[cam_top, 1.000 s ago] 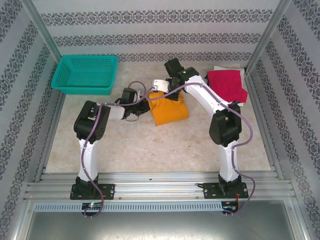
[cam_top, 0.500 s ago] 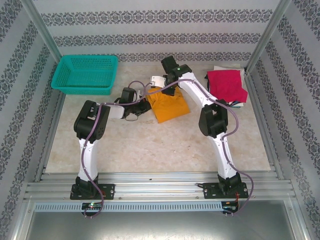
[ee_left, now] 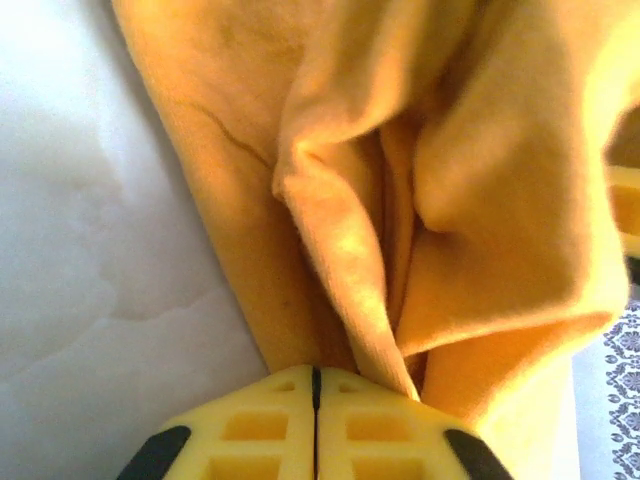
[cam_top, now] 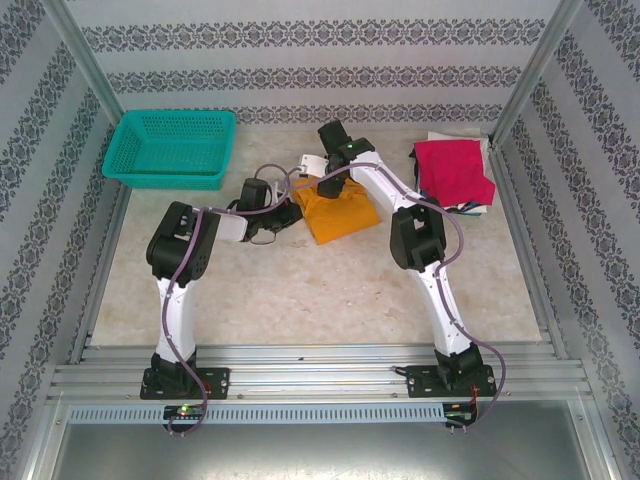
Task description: Fold and stack the t-shirts
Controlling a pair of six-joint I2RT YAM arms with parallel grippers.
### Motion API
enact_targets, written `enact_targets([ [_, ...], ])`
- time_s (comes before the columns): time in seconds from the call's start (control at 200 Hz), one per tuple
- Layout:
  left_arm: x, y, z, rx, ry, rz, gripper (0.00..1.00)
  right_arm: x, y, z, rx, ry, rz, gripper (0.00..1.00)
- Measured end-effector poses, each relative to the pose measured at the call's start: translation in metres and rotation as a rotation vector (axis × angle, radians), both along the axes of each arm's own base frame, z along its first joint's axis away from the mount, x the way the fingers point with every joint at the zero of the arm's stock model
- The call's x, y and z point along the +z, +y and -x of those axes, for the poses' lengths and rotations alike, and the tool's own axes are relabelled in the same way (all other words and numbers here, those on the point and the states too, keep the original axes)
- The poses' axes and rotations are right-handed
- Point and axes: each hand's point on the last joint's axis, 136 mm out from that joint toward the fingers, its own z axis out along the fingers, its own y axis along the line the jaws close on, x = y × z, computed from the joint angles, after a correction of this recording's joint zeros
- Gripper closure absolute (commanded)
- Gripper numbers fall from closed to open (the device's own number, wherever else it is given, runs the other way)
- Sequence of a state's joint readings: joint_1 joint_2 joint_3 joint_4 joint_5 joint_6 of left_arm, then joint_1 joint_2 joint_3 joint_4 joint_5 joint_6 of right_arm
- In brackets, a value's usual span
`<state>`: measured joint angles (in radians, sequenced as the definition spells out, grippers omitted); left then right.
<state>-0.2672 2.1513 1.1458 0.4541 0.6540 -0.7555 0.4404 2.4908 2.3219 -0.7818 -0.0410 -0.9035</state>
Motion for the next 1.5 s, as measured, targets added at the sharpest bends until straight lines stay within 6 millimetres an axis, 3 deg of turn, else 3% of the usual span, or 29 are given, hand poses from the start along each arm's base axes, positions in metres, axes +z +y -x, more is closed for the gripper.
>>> enact_targets([
  [0.11, 0.009, 0.004, 0.006, 0.032, -0.043, -0.005, 0.58, 0.005, -0.002, 0.003, -0.056, -0.019, -0.048, 0.21],
  [0.22, 0.014, 0.016, 0.014, 0.084, -0.064, -0.024, 0.48, 0.025, -0.008, 0.005, -0.158, -0.053, -0.129, 0.19],
  [0.4, 0.02, 0.031, 0.02, 0.181, -0.08, -0.066, 0.36, 0.076, -0.041, 0.003, -0.449, -0.076, -0.379, 0.23],
  [0.52, 0.022, 0.025, 0.019, 0.218, -0.094, -0.109, 0.34, 0.089, -0.067, 0.009, -0.638, 0.019, -0.584, 0.24],
  [0.6, 0.025, 0.016, 0.016, 0.228, -0.111, -0.147, 0.37, 0.083, -0.08, 0.01, -0.742, 0.102, -0.68, 0.27],
  [0.709, 0.044, -0.01, 0.006, 0.213, -0.173, -0.178, 0.61, 0.06, -0.085, 0.019, -0.841, 0.227, -0.755, 0.33],
  [0.819, 0.071, -0.033, -0.003, 0.218, -0.268, -0.207, 0.65, 0.045, -0.072, 0.034, -0.882, 0.355, -0.819, 0.36],
  [0.954, 0.081, -0.044, -0.007, 0.221, -0.319, -0.251, 0.68, 0.053, -0.054, 0.034, -0.879, 0.432, -0.923, 0.45],
  [1.084, 0.07, -0.051, -0.02, 0.204, -0.314, -0.273, 0.74, 0.054, -0.04, 0.027, -0.88, 0.497, -1.005, 0.5],
  [1.274, 0.015, -0.055, -0.021, 0.161, -0.233, -0.305, 0.74, 0.024, -0.025, 0.01, -0.932, 0.617, -1.06, 0.5],
  [1.504, 0.014, -0.052, -0.023, 0.152, -0.237, -0.285, 0.72, -0.008, -0.018, -0.019, -0.983, 0.685, -1.085, 0.44],
])
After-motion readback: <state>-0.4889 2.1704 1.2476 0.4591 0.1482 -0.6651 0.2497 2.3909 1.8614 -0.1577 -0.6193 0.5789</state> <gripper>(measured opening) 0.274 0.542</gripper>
